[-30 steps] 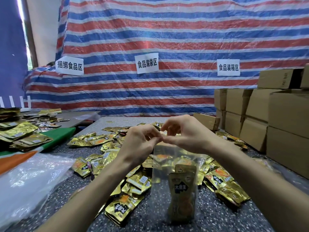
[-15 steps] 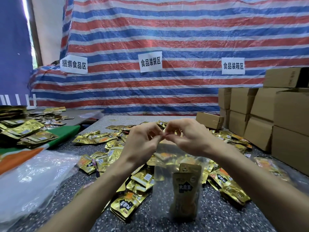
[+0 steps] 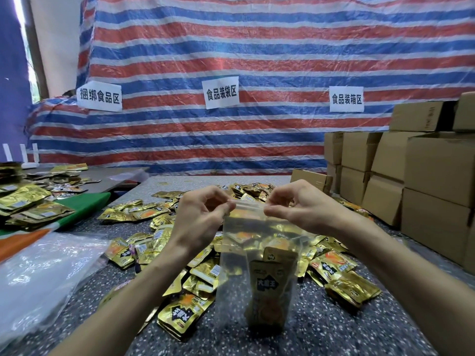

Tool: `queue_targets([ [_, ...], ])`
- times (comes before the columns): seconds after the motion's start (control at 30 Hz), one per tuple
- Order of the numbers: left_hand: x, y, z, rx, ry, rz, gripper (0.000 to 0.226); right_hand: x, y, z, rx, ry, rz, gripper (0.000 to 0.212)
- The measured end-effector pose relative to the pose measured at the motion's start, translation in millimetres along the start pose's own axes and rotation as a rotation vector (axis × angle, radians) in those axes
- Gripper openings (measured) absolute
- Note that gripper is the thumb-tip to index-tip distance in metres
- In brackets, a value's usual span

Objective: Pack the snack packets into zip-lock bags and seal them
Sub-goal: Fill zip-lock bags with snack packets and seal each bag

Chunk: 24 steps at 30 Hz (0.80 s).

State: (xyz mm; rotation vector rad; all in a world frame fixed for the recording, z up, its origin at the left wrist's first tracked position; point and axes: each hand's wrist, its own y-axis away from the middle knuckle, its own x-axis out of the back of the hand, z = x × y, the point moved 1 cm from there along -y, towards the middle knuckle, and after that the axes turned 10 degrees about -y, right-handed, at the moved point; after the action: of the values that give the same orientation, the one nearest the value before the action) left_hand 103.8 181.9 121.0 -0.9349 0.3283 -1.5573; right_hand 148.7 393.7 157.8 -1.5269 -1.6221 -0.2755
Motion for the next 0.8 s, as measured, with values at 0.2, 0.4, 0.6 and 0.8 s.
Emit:
queue_targets([
  [0.2, 9.3, 1.3, -10.4, 0.040, -0.005, 0.026, 0.017, 10.8, 12.7, 20.7, -0.067, -0.012, -0.005, 0.009],
  [0.4, 14.4, -2.8, -18.7, 0.051, -0.037, 0.057, 0.018, 21.9, 24.8, 37.1, -0.078, 0.004, 0.042, 0.010],
  [0.6, 11.9, -5.4, -20.6, 0.045, -0.097, 0.068, 0.018, 24.0, 37.8, 45.5, -0.047, 0.047, 0.095, 0.018],
  [0.8, 7.6, -8.4, -16.4, 0.055, -0.107, 0.044, 0.015, 24.2, 44.0, 47.4, -0.002, 0.184, 0.081, 0.019],
])
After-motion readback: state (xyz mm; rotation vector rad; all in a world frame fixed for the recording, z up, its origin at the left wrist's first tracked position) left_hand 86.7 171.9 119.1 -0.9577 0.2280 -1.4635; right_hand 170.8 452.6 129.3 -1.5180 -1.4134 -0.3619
